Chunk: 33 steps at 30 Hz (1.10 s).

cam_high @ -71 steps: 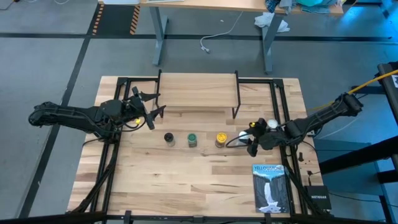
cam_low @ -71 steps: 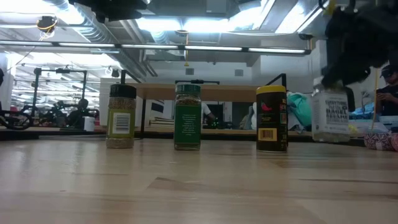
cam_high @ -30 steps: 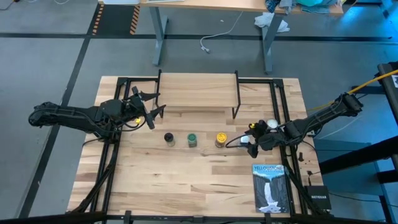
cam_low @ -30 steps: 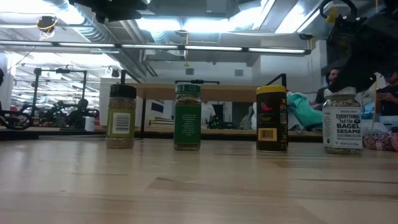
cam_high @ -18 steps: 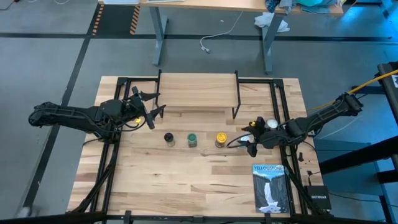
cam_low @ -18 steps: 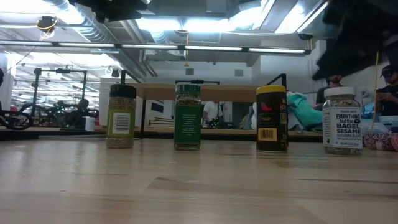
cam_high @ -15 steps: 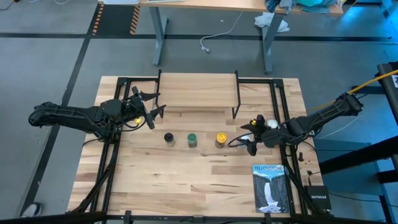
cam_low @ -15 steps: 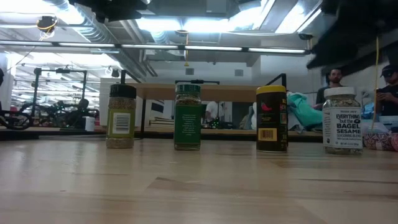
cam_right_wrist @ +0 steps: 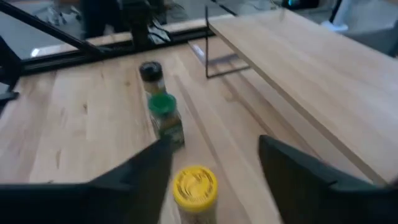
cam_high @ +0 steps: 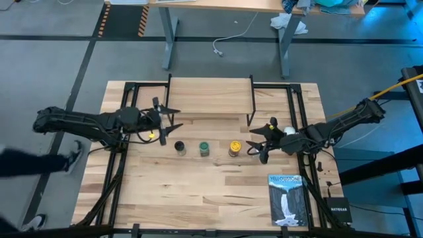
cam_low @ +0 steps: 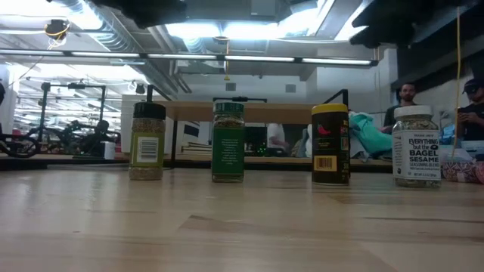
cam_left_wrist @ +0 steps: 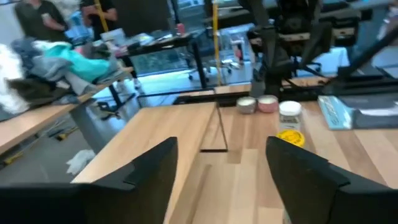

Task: Shelf spices
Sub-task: Put the black seasoning bottle on the shelf

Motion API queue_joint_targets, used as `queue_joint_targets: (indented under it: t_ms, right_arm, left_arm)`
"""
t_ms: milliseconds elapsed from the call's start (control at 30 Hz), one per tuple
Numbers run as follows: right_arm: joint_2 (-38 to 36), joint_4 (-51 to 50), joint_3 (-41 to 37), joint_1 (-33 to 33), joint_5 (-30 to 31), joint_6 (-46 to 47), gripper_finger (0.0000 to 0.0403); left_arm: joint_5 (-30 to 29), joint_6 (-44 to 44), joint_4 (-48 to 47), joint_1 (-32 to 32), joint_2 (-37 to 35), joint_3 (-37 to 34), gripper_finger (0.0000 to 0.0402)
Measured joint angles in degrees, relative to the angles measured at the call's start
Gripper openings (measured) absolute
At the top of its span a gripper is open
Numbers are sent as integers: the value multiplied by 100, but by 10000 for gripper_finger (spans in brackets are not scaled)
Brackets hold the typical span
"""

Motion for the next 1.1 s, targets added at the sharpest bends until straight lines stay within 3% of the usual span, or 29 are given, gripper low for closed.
queue_joint_targets:
  t_ms: [233,333,400,700,1100]
  right_arm:
    - [223,393,0,0,-123,-472,19]
    - [317,394,0,-2,-443,-442,17]
    - [436,410,0,-2,-562,-433,9]
    - [1131,438,6,-4,-954,-396,4]
    - [2144,-47,831,-543,-1865,-265,1]
  left_arm:
    - [365,197,2,-2,478,222,106]
    - [588,187,-42,-1,586,225,33]
    - [761,69,-162,-2,668,225,10]
    - [1109,-1081,-741,-276,1406,225,1]
    - [1016,-1546,219,-755,2227,253,0]
